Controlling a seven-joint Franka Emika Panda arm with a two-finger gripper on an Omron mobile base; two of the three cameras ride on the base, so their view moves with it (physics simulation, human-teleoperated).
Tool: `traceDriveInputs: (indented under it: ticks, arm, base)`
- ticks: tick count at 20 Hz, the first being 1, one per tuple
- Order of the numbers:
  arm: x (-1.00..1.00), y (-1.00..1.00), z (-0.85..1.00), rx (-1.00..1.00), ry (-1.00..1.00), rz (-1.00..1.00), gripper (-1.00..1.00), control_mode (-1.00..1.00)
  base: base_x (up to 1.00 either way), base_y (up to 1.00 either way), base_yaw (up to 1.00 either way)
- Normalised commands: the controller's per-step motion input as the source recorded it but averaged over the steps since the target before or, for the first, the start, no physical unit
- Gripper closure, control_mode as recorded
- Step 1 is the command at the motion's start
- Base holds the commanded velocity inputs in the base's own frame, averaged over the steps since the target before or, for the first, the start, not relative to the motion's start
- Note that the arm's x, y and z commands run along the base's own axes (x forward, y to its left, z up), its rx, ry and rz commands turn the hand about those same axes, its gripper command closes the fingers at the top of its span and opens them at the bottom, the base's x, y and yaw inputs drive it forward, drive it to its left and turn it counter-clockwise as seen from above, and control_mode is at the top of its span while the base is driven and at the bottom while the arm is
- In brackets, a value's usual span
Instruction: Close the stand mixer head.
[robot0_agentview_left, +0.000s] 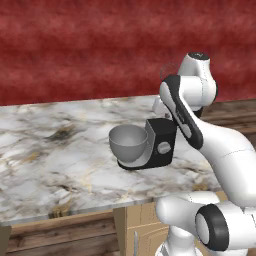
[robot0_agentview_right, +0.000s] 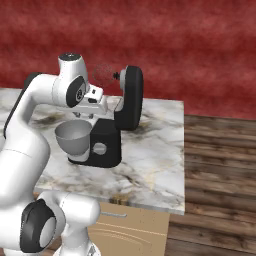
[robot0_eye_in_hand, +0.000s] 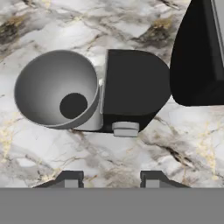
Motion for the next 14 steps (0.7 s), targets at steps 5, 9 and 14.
traceDriveInputs:
  ticks: [5, 9, 14]
  arm:
    - [-0.27, -0.13, 0.09, 0.00, -0.06, 0.00, -1.00, -1.00]
    - [-0.78, -0.63, 0.51, 0.00, -0.31, 0.04, -1.00, -1.00]
    - [-0.49, -0.77, 0.53, 0.04, -0.35, 0.17, -1.00, -1.00]
  base:
    - [0.00, 0.00, 0.00]
    - [0.00, 0.00, 0.00]
    - [0.00, 0.00, 0.00]
